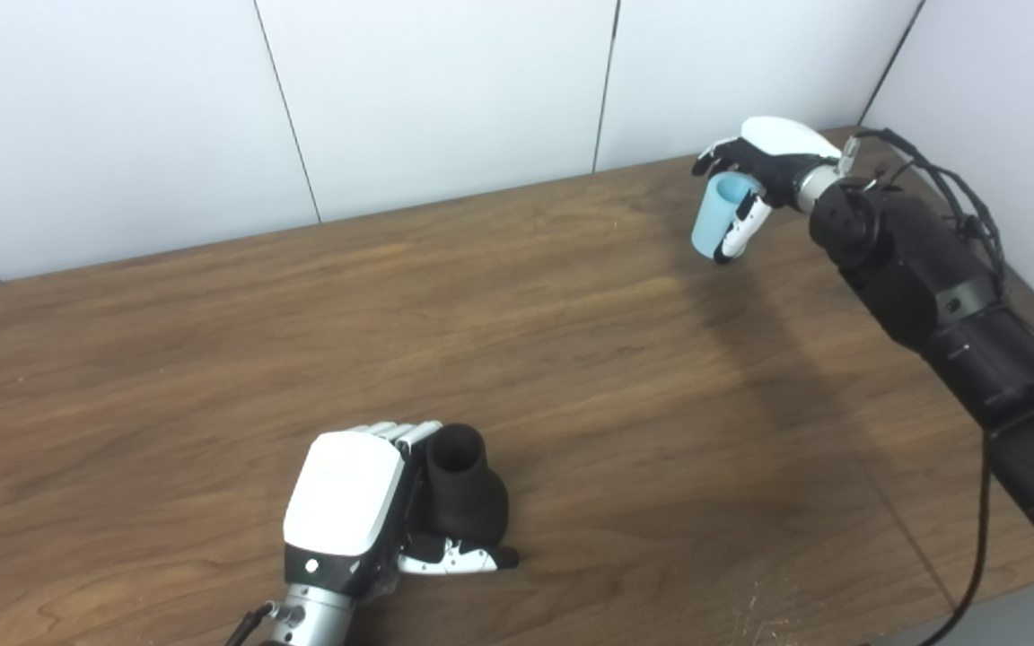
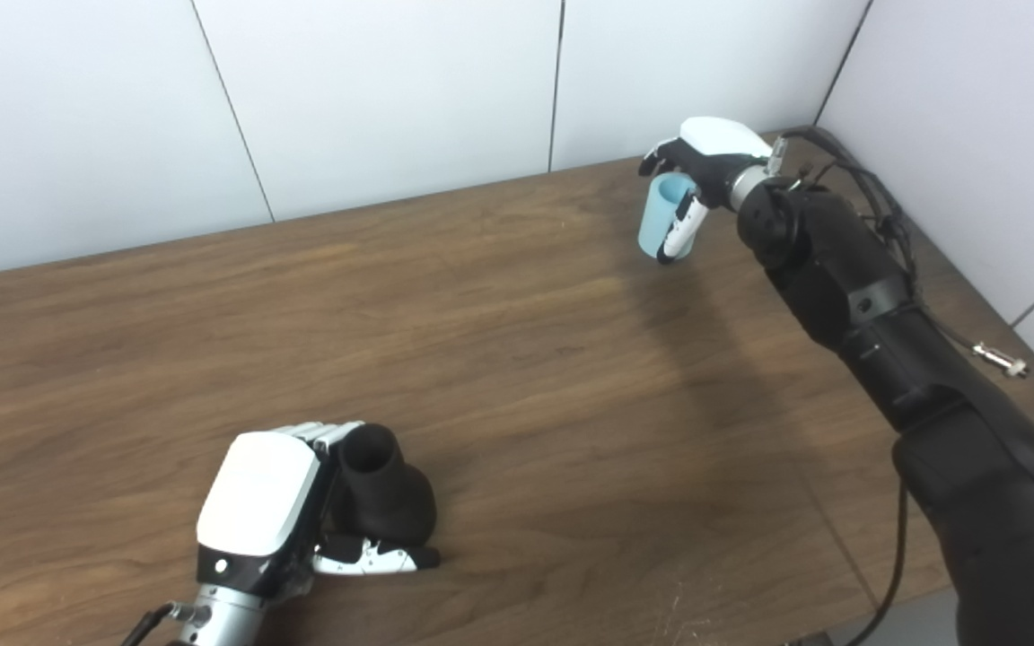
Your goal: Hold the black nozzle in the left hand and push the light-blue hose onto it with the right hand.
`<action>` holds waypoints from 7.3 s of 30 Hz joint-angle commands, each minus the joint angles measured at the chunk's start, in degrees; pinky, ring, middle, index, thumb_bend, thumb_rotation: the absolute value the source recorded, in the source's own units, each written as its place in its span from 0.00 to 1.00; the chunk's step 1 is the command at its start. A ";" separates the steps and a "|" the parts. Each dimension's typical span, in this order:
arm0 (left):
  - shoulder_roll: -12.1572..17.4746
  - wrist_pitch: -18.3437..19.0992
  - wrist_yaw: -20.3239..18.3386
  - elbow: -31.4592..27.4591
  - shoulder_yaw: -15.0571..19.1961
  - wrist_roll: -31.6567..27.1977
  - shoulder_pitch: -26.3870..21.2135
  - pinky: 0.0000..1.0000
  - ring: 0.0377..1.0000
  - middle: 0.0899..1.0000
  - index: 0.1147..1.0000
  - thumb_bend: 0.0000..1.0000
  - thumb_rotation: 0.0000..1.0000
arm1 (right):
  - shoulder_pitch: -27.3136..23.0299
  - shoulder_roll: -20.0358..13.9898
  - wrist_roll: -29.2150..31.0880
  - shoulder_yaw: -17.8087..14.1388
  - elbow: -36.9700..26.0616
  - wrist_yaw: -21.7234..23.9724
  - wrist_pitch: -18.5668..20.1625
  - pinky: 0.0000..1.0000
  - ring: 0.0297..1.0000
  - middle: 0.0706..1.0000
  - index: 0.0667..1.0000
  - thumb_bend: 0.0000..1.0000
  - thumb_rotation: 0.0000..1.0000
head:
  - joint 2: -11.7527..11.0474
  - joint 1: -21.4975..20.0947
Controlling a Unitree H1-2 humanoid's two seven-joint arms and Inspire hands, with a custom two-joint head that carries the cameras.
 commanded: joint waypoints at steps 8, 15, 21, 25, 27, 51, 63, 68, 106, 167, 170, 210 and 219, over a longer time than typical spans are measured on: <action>0.53 0.39 -1.57 0.51 -0.04 0.92 0.76 0.44 0.48 0.35 0.44 0.52 0.00 | -2.26 -1.69 0.43 -1.26 -0.49 -1.04 -1.24 0.58 0.62 0.67 0.72 0.91 0.10 | 0.14 0.36; 0.28 0.53 -1.67 0.71 -0.03 0.79 0.66 0.44 0.49 0.36 0.44 0.52 0.00 | -3.18 -2.00 -0.14 -0.50 0.15 0.35 -0.99 0.59 0.63 0.67 0.69 0.88 0.09 | -0.32 0.73; 0.25 0.35 -1.16 0.80 -0.03 0.74 0.70 0.43 0.48 0.35 0.45 0.52 0.00 | -3.18 -2.09 -0.74 -0.27 -0.06 0.24 -1.41 0.58 0.61 0.65 0.66 0.89 0.09 | -0.32 0.72; 0.22 0.47 -1.26 0.82 -0.10 1.00 0.71 0.43 0.48 0.35 0.45 0.52 0.00 | -3.10 -1.86 -1.85 -0.12 -0.05 -1.01 -1.43 0.56 0.58 0.62 0.65 0.90 0.07 | -0.24 0.74; 0.19 0.47 -1.16 0.88 -0.11 1.04 0.71 0.43 0.47 0.35 0.45 0.52 0.00 | -2.94 -1.63 -2.36 -0.27 -0.17 -1.81 -1.25 0.55 0.55 0.60 0.63 0.89 0.07 | -0.24 0.74; -0.38 0.78 -0.53 1.84 -0.43 1.15 0.39 0.44 0.48 0.35 0.44 0.52 0.00 | -0.87 -1.59 -1.76 -3.22 -3.72 -9.56 -4.94 0.35 0.34 0.45 0.53 0.51 0.00 | -0.48 1.11; -0.93 0.96 0.19 1.96 -1.02 1.54 0.65 0.42 0.48 0.35 0.44 0.52 0.00 | 1.86 -1.11 -2.29 -4.29 -23.24 -4.19 -3.73 0.31 0.32 0.44 0.53 0.51 0.00 | -0.15 4.60; -1.68 1.67 0.04 2.67 -1.60 2.41 0.33 0.43 0.48 0.35 0.44 0.52 0.00 | 3.59 0.21 -2.93 -4.52 -34.05 1.13 -0.27 0.40 0.36 0.45 0.51 0.51 0.00 | 0.03 7.95; -5.76 5.98 -0.79 2.87 -5.41 6.38 0.57 0.44 0.48 0.35 0.44 0.52 0.00 | 18.68 8.74 12.45 -12.45 -71.11 14.88 8.23 0.30 0.35 0.45 0.51 0.51 0.00 | 2.61 20.19; -5.92 5.99 -0.56 3.39 -5.55 6.82 0.08 0.43 0.48 0.35 0.44 0.52 0.00 | 22.41 16.88 8.37 -5.40 -69.50 16.97 8.07 0.29 0.32 0.42 0.51 0.51 0.00 | 3.42 21.65; -5.95 6.12 -1.05 2.96 -5.54 6.91 0.13 0.44 0.48 0.35 0.44 0.52 0.00 | 22.69 16.28 7.72 -5.00 -68.86 16.64 5.91 0.32 0.33 0.43 0.51 0.51 0.00 | 3.83 21.47; -6.76 6.44 -1.69 2.81 -5.63 6.84 0.24 0.43 0.49 0.35 0.43 0.52 0.00 | 17.62 17.22 9.02 -3.90 -70.77 19.98 4.50 0.16 0.19 0.43 0.45 0.53 0.00 | 4.65 21.48; -6.88 6.45 -1.79 2.62 -5.50 6.83 0.30 0.43 0.48 0.34 0.43 0.52 0.00 | 17.86 16.42 8.73 -4.34 -69.16 19.22 2.87 0.19 0.20 0.43 0.44 0.53 0.00 | 4.83 21.17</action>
